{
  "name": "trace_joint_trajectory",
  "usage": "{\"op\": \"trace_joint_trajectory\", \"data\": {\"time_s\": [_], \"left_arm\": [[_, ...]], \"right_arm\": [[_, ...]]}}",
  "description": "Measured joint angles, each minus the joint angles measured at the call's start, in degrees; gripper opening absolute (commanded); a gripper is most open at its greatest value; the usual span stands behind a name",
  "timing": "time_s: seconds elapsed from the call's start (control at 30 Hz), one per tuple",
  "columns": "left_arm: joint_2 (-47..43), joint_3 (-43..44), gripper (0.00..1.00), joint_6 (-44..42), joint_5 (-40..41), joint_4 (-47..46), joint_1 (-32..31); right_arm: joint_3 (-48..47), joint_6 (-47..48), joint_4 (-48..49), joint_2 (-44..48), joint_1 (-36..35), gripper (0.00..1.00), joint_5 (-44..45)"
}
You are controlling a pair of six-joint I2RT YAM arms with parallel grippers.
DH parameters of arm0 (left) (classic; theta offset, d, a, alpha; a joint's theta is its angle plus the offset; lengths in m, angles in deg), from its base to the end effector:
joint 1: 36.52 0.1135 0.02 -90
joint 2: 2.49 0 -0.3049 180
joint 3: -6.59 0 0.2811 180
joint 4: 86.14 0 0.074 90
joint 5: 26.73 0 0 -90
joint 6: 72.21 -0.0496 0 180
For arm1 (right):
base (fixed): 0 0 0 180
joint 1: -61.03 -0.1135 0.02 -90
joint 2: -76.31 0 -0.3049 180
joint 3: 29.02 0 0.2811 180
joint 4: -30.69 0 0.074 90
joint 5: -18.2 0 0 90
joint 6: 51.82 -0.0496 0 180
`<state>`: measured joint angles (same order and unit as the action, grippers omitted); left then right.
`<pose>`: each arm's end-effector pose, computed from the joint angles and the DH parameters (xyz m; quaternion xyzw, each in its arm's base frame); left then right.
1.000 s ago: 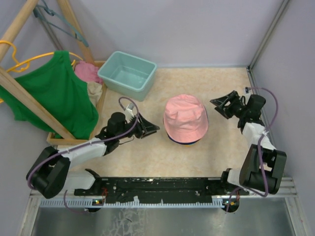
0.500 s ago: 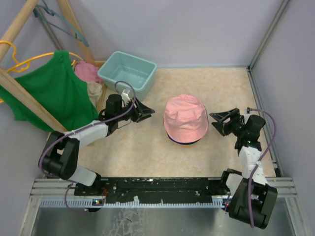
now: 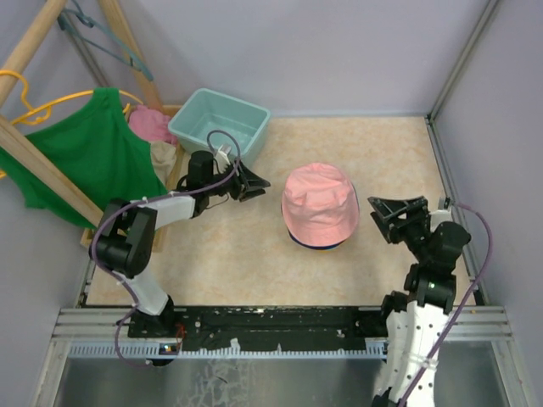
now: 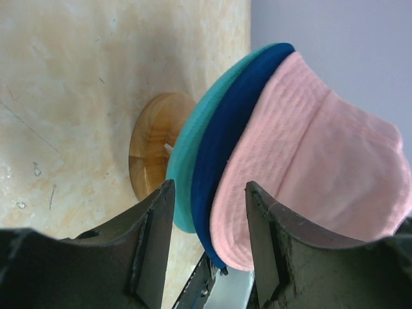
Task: Stack the hats
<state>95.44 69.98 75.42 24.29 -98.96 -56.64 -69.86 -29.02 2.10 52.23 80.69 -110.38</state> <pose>0.3631 -0.1663 0.2145 -0.0736 0.7990 -0.5470 0.2386 0.1245 -0.0116 0.2958 0.3524 0.6752 0.4745 0.4412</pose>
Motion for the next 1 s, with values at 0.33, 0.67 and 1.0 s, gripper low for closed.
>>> {"op": "trace_joint_trajectory", "data": {"time_s": [0.33, 0.67, 1.0], "left_arm": [[7.3, 4.9, 0.54, 1.5, -6.3, -2.9, 0.0], [7.3, 7.0, 0.54, 1.5, -8.5, -3.2, 0.0], [7.3, 7.0, 0.54, 1.8, -8.5, -3.5, 0.0]], "right_arm": [[3.0, -7.7, -19.6, 21.4, 0.0, 0.66, -0.3], [10.0, -9.5, -23.6, 22.8, 0.0, 0.65, -2.1], [12.4, -11.9, -15.8, 18.0, -4.8, 0.62, -1.8]]}}
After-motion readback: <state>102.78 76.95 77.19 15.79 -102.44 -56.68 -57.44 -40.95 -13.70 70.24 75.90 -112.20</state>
